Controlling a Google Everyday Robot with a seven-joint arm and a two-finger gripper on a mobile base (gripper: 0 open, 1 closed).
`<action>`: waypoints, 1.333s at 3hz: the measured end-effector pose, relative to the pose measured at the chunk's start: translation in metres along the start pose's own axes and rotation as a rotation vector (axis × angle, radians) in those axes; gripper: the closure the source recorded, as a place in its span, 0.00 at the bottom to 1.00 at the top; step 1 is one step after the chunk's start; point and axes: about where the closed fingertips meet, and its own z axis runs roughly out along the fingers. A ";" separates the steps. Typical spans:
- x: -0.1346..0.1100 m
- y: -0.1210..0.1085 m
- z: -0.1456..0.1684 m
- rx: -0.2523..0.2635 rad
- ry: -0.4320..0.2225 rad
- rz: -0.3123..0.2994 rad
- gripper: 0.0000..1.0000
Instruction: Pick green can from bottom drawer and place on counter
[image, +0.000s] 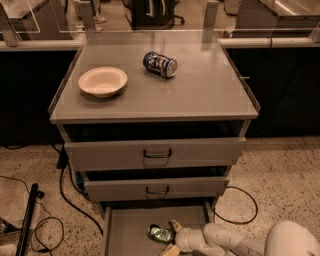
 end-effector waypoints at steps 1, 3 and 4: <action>0.014 -0.003 0.013 0.044 0.007 -0.012 0.00; 0.022 -0.011 0.022 0.079 0.014 -0.024 0.17; 0.022 -0.011 0.022 0.079 0.014 -0.024 0.39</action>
Offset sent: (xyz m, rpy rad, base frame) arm 0.0178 -0.0014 -0.0443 -0.0697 -0.0848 -0.0748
